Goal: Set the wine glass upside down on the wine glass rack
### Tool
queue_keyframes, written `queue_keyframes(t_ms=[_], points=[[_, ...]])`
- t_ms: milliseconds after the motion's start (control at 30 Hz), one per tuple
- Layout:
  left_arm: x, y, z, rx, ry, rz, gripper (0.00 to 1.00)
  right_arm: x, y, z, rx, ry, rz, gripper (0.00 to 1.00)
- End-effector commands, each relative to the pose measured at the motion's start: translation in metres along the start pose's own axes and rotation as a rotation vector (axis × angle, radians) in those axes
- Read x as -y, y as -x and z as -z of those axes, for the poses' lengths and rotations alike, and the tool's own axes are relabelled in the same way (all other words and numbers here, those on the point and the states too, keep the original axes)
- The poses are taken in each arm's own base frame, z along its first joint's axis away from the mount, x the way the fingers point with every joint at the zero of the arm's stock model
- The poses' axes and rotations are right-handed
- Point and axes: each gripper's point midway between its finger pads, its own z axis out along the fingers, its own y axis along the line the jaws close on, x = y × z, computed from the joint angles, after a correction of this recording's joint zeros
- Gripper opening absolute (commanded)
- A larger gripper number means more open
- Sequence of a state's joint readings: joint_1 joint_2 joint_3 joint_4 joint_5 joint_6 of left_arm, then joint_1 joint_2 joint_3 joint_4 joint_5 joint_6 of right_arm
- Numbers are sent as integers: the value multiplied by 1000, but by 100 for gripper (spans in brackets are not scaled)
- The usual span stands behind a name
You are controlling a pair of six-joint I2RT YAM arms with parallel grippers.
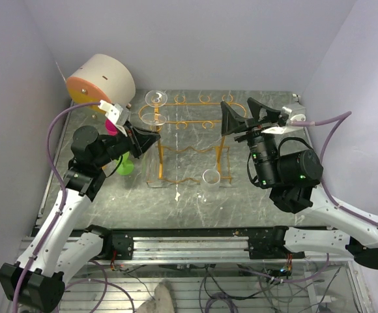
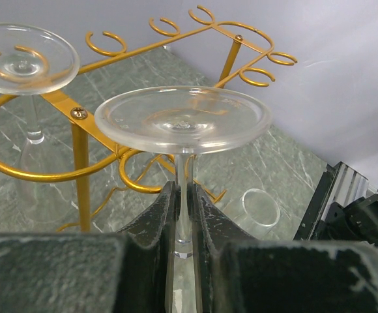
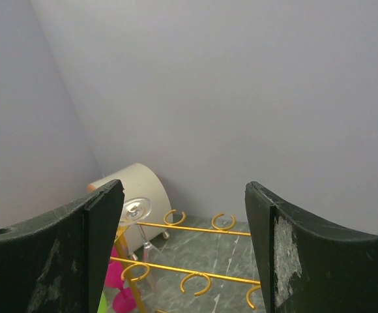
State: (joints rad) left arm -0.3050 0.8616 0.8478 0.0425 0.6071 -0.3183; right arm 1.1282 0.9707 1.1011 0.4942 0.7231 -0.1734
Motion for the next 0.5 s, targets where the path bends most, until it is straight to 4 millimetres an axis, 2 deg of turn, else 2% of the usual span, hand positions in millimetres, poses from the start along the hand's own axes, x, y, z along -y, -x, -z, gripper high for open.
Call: queue_keyframes(t_ms=[0, 467], points=[[0, 17, -3, 75, 0, -59, 7, 2, 1, 4, 7, 4, 4, 75], [-12, -3, -6, 57, 27, -49, 7, 2, -7, 5, -4, 4, 23, 75]])
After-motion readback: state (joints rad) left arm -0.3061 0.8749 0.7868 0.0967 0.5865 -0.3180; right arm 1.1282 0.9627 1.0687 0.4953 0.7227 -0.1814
